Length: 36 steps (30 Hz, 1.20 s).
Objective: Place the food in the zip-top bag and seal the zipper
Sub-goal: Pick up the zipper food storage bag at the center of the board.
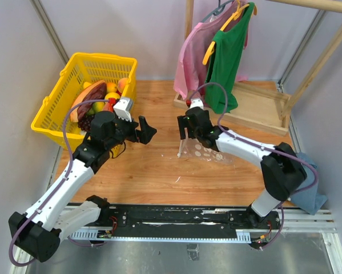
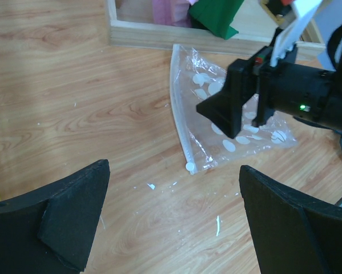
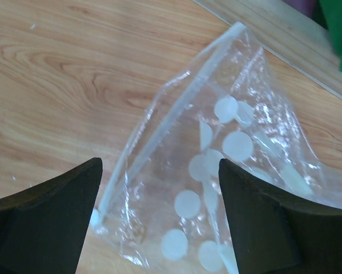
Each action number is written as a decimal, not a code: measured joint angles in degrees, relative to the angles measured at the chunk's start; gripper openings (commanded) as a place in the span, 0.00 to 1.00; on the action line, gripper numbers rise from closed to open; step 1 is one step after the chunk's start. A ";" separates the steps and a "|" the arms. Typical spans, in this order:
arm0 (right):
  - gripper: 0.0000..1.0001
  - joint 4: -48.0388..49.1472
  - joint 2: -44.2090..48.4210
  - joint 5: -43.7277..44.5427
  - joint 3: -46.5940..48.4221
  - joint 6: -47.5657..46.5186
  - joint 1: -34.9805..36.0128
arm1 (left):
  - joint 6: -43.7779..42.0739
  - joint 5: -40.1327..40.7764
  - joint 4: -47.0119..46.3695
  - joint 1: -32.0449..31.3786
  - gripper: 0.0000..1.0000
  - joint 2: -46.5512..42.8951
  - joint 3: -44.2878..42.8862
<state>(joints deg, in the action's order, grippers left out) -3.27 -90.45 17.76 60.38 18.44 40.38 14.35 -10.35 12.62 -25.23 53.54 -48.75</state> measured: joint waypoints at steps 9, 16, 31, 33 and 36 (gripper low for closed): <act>0.64 0.39 -13.90 4.68 8.79 2.51 3.50 | -0.15 0.15 0.35 -0.02 0.97 0.24 0.02; 0.40 -1.44 -20.61 7.63 10.80 4.15 4.02 | 0.04 -0.72 0.33 -0.02 0.94 0.66 0.02; 0.01 -3.10 -8.92 6.40 5.75 3.48 5.79 | 5.88 1.97 0.42 -2.95 0.90 2.23 0.04; 0.01 -2.19 -3.89 4.44 3.80 2.58 6.01 | 7.72 2.84 0.42 -3.21 0.89 2.47 0.04; 0.01 0.09 2.58 0.92 0.26 1.46 6.10 | 11.47 4.31 0.31 -3.85 0.88 2.69 0.04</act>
<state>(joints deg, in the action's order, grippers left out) -3.18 -87.88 18.68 60.64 19.90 46.48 25.82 -6.04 12.93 -29.08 56.23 -48.71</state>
